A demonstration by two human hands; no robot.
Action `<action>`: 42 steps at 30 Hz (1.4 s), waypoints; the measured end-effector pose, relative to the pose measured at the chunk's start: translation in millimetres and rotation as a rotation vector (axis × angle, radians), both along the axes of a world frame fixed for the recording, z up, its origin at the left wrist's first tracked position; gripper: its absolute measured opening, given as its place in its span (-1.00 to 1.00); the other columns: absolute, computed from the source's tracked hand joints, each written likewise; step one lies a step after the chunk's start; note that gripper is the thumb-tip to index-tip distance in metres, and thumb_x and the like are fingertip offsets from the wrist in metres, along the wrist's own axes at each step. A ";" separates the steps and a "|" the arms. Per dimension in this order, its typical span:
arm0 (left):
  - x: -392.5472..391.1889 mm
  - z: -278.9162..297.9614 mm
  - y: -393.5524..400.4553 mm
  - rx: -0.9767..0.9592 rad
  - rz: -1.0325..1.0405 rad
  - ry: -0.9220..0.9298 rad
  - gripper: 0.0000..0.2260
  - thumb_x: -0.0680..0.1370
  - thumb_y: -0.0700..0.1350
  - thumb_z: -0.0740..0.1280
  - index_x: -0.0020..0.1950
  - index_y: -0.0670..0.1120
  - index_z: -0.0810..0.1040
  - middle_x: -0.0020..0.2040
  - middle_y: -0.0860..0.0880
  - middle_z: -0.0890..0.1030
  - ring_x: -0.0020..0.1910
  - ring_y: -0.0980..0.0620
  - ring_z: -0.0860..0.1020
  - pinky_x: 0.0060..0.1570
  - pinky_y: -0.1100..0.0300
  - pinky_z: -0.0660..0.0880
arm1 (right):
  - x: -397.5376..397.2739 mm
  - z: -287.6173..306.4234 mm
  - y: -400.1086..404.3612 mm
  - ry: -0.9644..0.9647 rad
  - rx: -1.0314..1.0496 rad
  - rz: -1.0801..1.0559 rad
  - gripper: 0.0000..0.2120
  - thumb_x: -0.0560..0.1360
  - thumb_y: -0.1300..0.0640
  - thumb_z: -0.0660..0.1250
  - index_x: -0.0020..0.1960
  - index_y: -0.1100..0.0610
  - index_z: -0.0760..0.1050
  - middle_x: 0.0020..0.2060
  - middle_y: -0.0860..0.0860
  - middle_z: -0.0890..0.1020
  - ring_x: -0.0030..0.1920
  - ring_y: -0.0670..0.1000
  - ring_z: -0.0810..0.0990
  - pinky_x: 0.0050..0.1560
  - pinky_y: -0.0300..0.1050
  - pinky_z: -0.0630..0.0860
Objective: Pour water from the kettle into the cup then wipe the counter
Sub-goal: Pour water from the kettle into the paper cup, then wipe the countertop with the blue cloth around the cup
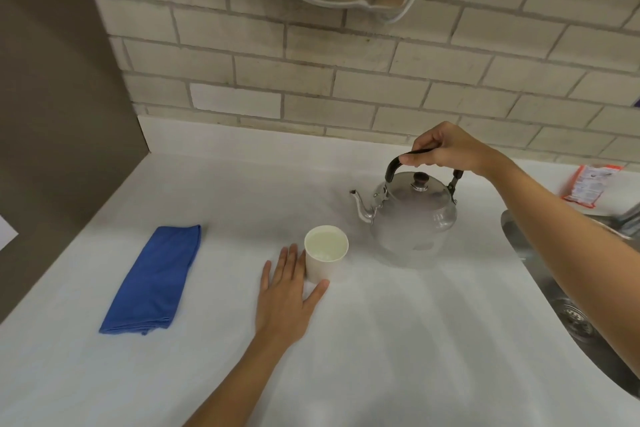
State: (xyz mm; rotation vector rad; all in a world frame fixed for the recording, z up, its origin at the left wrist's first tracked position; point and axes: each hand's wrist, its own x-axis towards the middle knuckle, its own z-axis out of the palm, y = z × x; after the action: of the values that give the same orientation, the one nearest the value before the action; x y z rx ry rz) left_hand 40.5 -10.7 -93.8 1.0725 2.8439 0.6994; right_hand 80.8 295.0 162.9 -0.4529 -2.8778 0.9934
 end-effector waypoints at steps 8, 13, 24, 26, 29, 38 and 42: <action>0.0 -1.1 -0.2 0.005 0.011 -0.007 -0.23 0.51 0.40 -0.22 0.61 -0.02 -0.01 0.62 0.05 0.04 0.59 0.15 -0.12 0.55 0.07 -0.22 | -26.7 -20.3 32.4 0.026 0.051 -0.122 -0.75 0.46 -0.06 0.49 -0.13 0.15 0.68 -0.37 0.06 0.55 -0.33 -0.07 0.43 -0.31 -0.27 0.31; 0.0 -0.9 0.4 -0.005 0.020 -0.014 -0.21 0.49 0.43 -0.25 0.61 0.01 -0.03 0.63 0.09 0.00 0.57 0.19 -0.16 0.54 0.09 -0.25 | -45.1 -34.3 45.2 0.038 0.103 -0.177 -0.80 0.47 -0.05 0.48 -0.13 0.10 0.66 -0.41 -0.06 0.51 -0.32 -0.11 0.44 -0.27 -0.27 0.33; 0.5 0.0 -0.1 -0.008 0.020 -0.036 -0.29 0.55 0.38 -0.11 0.60 0.02 -0.03 0.62 0.09 0.00 0.57 0.21 -0.16 0.55 0.07 -0.21 | -60.6 -53.8 67.3 0.020 0.101 -0.287 -0.73 0.46 -0.09 0.48 -0.03 0.11 0.68 -0.23 0.03 0.58 -0.05 0.05 0.51 -0.02 -0.14 0.35; 0.3 0.3 0.3 -0.005 0.020 -0.037 -0.29 0.56 0.38 -0.10 0.61 0.02 -0.03 0.62 0.09 0.00 0.57 0.21 -0.16 0.55 0.08 -0.21 | -59.4 -54.6 70.4 0.009 0.083 -0.302 -0.70 0.46 -0.10 0.47 0.02 0.12 0.68 -0.19 0.04 0.59 -0.05 0.05 0.51 -0.01 -0.12 0.36; 0.5 2.1 -0.1 0.001 0.012 -0.048 -0.31 0.57 0.36 -0.08 0.60 0.03 -0.03 0.62 0.09 0.00 0.57 0.20 -0.16 0.55 0.07 -0.22 | -56.1 -56.7 70.5 0.000 0.079 -0.324 -0.66 0.47 -0.11 0.46 0.07 0.14 0.68 -0.15 0.05 0.60 -0.03 0.07 0.52 0.00 -0.11 0.36; -18.5 37.0 -46.3 0.338 -0.108 -0.368 -0.49 0.60 0.19 0.20 0.53 0.12 0.21 0.52 0.07 0.34 0.47 0.15 0.30 0.48 0.12 0.24 | -64.4 -22.3 -60.6 0.232 0.504 -0.121 -0.57 0.42 -0.05 0.50 0.21 0.11 0.60 0.09 0.12 0.65 0.19 0.17 0.56 0.25 0.07 0.45; -42.4 55.9 -98.6 0.445 0.059 -0.326 -0.54 0.62 0.10 0.24 0.51 0.06 0.30 0.44 0.06 0.43 0.37 0.19 0.40 0.37 0.24 0.34 | -72.5 -25.8 -177.6 0.235 0.241 0.012 -0.60 0.47 -0.08 0.44 0.27 0.04 0.58 0.22 0.04 0.58 0.27 0.06 0.52 0.24 -0.09 0.41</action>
State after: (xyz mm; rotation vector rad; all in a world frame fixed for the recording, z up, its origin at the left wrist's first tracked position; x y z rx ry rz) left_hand -1.9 -109.3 -38.0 0.8117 2.5062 1.4141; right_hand 8.3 117.4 137.1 -0.2803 -2.7395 0.6389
